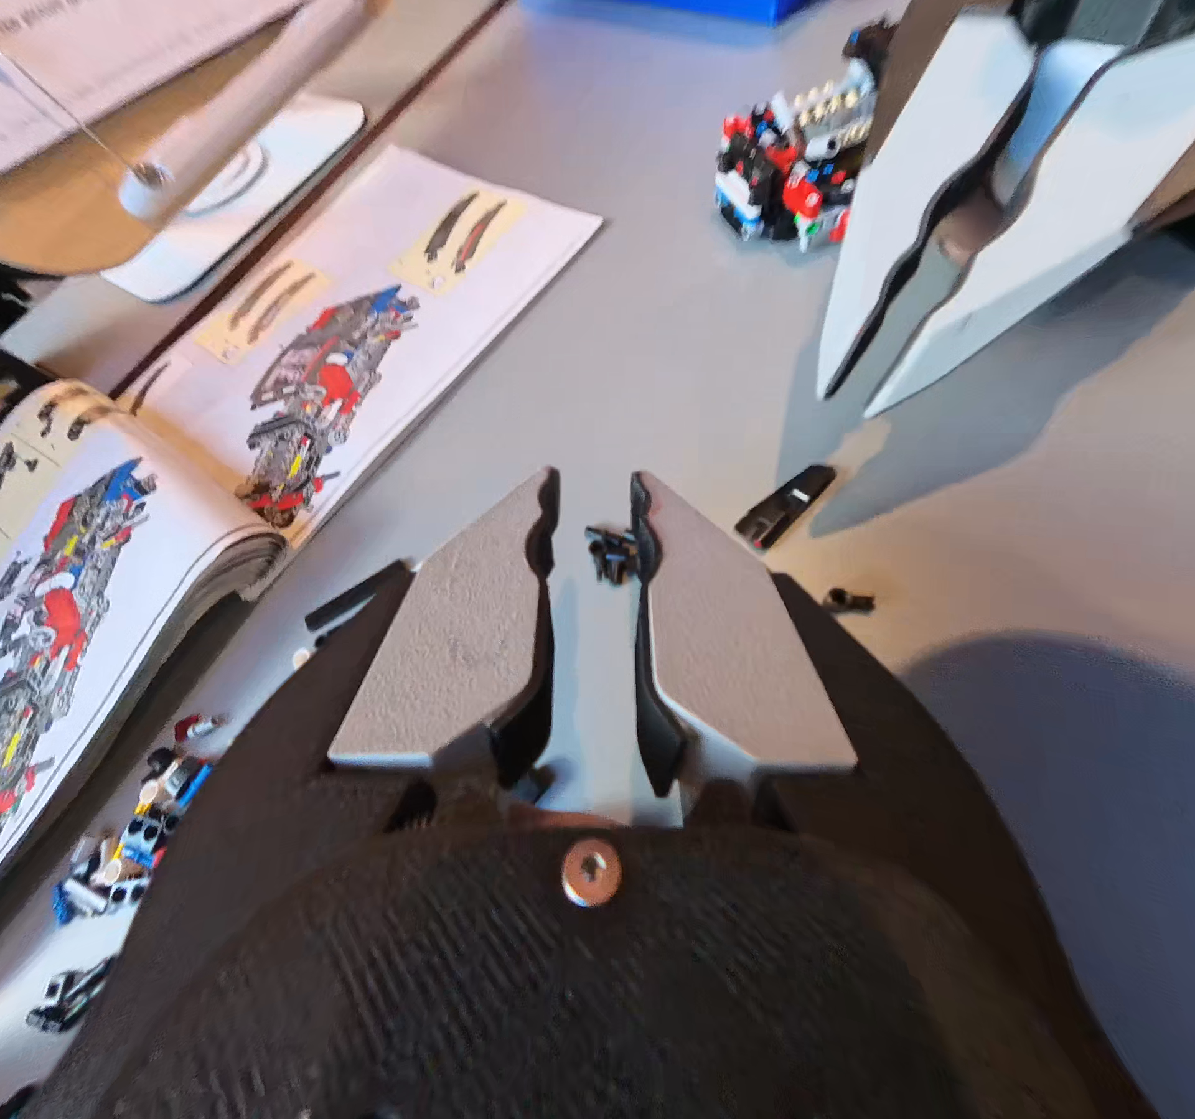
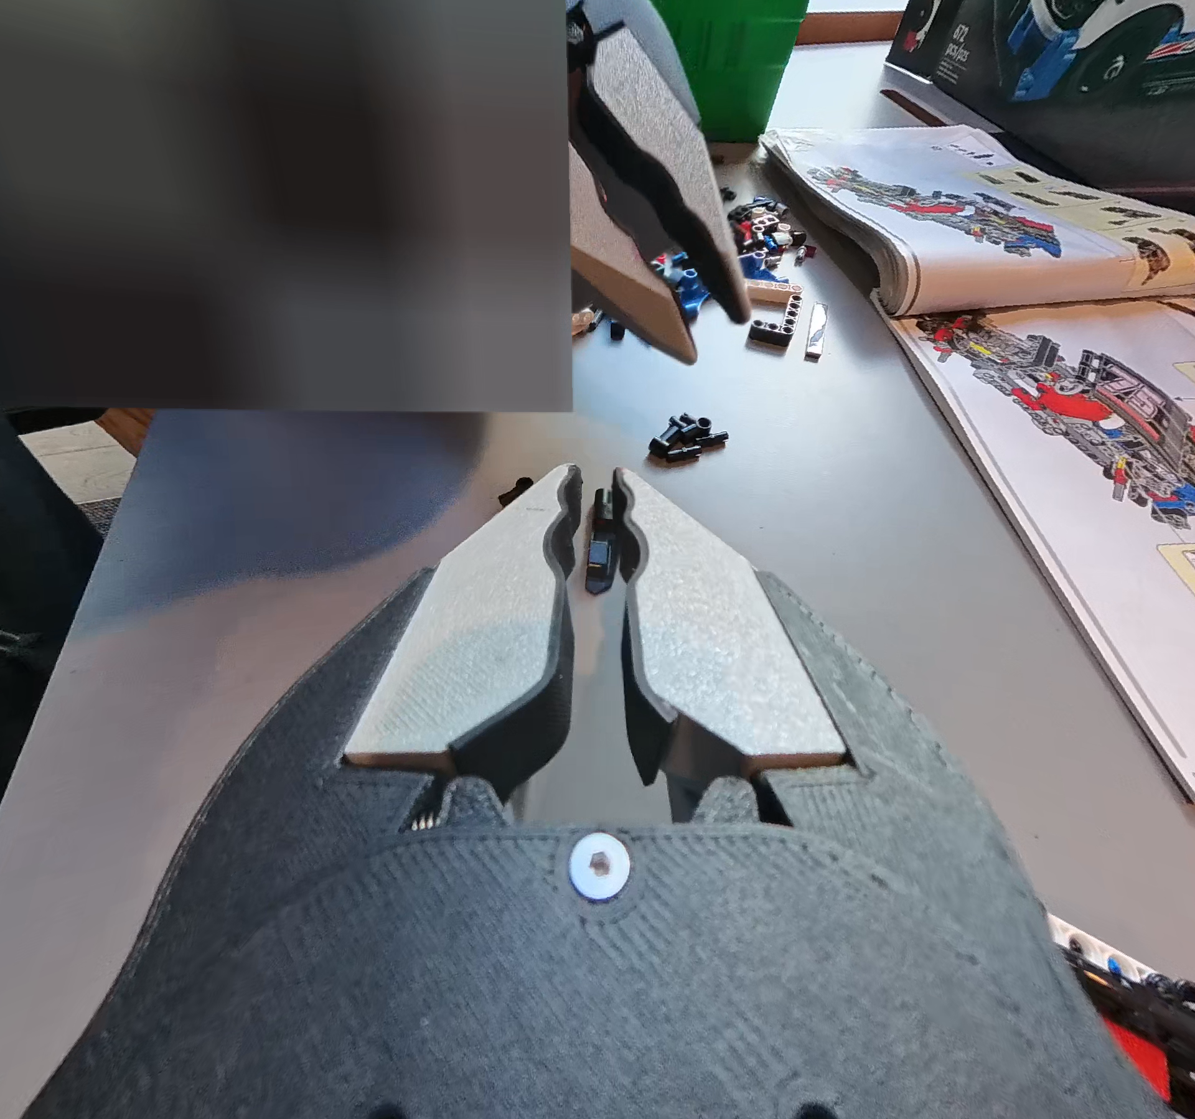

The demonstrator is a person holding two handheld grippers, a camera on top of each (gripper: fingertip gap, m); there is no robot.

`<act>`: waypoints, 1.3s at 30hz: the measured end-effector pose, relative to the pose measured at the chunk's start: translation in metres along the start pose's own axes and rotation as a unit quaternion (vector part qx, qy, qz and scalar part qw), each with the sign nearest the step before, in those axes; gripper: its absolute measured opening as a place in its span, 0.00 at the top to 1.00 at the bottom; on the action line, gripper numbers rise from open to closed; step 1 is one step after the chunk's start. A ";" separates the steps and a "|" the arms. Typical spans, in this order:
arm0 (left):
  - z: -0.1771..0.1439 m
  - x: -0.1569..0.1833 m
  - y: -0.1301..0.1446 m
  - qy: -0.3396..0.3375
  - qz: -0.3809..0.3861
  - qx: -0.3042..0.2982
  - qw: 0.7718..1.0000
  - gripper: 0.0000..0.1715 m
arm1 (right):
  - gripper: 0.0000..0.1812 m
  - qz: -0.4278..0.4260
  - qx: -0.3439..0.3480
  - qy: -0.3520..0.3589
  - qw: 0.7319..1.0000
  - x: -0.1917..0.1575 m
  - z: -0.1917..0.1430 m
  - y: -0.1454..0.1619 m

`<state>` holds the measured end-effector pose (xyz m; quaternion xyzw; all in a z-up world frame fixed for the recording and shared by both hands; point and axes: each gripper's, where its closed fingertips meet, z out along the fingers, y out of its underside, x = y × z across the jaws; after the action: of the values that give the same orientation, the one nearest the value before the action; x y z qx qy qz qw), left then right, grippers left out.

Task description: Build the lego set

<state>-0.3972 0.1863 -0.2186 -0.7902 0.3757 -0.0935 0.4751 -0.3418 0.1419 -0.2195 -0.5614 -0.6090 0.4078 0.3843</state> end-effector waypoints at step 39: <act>0.006 0.035 0.017 0.066 0.046 -0.054 0.995 0.88 | 0.98 -0.111 -0.160 0.052 0.980 -0.023 0.007 0.049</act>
<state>-0.3785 0.1622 -0.2424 -0.7885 0.4468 -0.1031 0.4098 -0.3287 0.1201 -0.2677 -0.5653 -0.7037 0.2301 0.3637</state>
